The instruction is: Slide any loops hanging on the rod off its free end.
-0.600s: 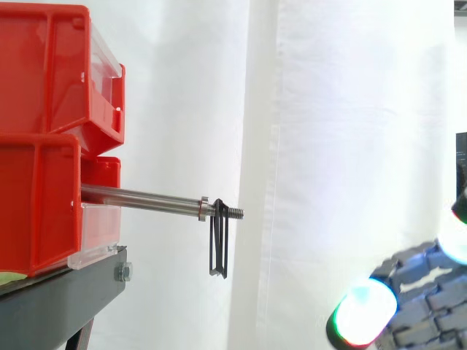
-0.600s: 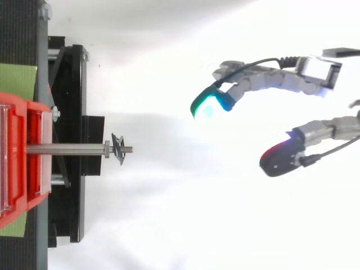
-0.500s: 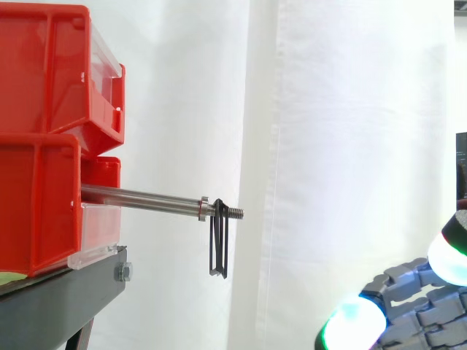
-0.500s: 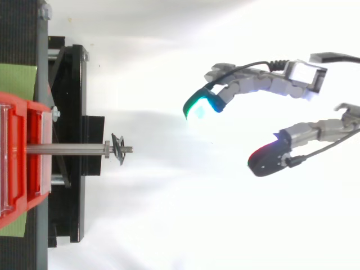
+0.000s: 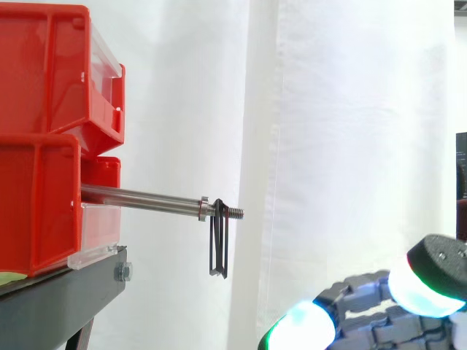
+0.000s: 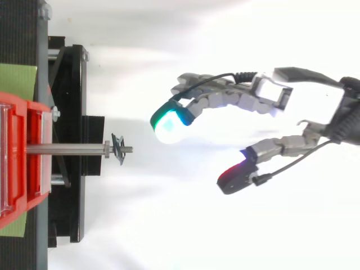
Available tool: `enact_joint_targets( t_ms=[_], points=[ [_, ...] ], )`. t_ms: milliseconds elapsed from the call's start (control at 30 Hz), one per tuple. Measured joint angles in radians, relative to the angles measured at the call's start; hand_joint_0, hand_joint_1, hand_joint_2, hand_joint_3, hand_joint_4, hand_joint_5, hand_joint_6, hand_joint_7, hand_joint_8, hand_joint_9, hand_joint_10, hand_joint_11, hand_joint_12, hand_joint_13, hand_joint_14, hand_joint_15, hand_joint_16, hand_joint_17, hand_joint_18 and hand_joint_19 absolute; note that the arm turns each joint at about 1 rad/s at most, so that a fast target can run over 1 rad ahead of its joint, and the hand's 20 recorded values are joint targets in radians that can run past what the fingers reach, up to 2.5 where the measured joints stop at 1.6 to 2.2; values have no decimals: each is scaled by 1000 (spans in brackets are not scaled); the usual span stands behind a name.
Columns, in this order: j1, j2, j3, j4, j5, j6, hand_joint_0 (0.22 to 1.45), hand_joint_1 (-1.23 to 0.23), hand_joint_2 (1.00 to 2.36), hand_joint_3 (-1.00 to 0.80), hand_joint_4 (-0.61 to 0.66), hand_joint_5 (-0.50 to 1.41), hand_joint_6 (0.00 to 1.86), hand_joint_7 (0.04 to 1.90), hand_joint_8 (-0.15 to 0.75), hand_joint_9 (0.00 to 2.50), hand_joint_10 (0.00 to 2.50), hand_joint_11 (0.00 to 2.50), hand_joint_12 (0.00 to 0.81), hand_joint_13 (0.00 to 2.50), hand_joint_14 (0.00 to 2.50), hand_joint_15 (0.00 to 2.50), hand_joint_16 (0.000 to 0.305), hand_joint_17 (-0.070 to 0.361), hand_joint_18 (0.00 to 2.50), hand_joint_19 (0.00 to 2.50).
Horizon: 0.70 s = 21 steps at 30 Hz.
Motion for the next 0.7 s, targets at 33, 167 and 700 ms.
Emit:
enact_joint_targets(
  t_ms=[33, 167, 700],
  points=[
    [0, -7, 7, 5, -1, 1, 552, -582, 1001, -478, 170, -252, 501, 605, 215, 225, 0, 0, 304, 153, 0, 0, 51, 116, 40, 0],
    [-4, -20, 32, 16, -7, 15, 558, -593, 1002, -469, 184, -243, 501, 598, 221, 284, 0, 0, 302, 198, 0, 0, 51, 114, 109, 0],
    [-16, -77, 79, 23, -29, 85, 566, -599, 1002, -464, 214, -224, 501, 628, 239, 354, 0, 0, 312, 266, 0, 0, 50, 113, 171, 0]
  ],
)
